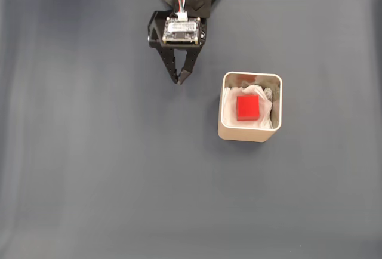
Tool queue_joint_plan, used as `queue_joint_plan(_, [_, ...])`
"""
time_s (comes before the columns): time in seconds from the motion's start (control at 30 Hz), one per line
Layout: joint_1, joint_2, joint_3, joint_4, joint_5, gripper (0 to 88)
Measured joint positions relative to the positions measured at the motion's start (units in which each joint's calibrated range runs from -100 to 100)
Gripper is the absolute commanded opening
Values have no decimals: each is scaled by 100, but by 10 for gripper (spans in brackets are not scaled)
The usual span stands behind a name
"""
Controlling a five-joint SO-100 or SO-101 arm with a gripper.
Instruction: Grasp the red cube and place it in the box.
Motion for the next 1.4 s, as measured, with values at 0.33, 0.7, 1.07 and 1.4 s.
queue_joint_plan(0.33, [-150, -428, 510, 398, 5, 2])
queue_joint_plan(0.7, [-481, -794, 665, 1462, -171, 6])
queue_joint_plan(1.07, [-579, -829, 683, 2396, -337, 19])
queue_joint_plan(1.4, [-579, -865, 683, 2908, -103, 34])
